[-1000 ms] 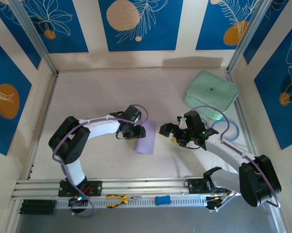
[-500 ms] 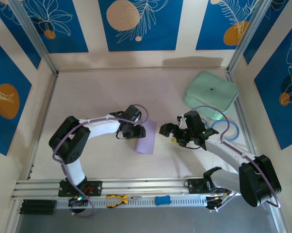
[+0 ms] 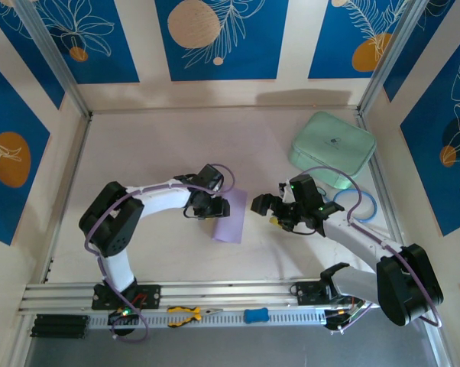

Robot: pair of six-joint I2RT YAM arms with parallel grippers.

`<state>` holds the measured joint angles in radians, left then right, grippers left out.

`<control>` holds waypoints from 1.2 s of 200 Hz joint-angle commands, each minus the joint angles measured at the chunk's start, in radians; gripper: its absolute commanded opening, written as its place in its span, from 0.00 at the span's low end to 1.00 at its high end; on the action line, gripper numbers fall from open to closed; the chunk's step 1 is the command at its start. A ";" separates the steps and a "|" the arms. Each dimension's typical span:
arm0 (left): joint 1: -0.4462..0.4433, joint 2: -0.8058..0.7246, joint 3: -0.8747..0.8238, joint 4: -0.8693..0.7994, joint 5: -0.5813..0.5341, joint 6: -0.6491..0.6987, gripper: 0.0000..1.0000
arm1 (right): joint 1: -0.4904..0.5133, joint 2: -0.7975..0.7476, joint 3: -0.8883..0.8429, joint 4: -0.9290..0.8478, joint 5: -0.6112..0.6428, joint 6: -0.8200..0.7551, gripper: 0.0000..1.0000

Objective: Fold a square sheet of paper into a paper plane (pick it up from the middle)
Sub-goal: First fold the square sheet of paper in half at the center of the table.

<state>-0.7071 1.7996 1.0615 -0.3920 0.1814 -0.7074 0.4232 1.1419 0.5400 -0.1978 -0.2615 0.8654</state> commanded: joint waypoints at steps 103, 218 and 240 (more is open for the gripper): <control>0.008 0.065 -0.007 0.005 -0.018 0.011 0.55 | -0.007 0.042 0.009 0.016 -0.023 -0.010 1.00; 0.007 0.051 -0.012 0.011 -0.027 0.011 0.58 | 0.002 0.038 0.004 0.023 -0.015 -0.002 0.99; 0.007 0.056 -0.011 0.008 -0.027 0.011 0.58 | 0.004 0.032 0.002 0.018 -0.013 0.000 0.99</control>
<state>-0.7071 1.8065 1.0702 -0.4011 0.1829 -0.7006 0.4217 1.1820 0.5400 -0.1722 -0.2661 0.8658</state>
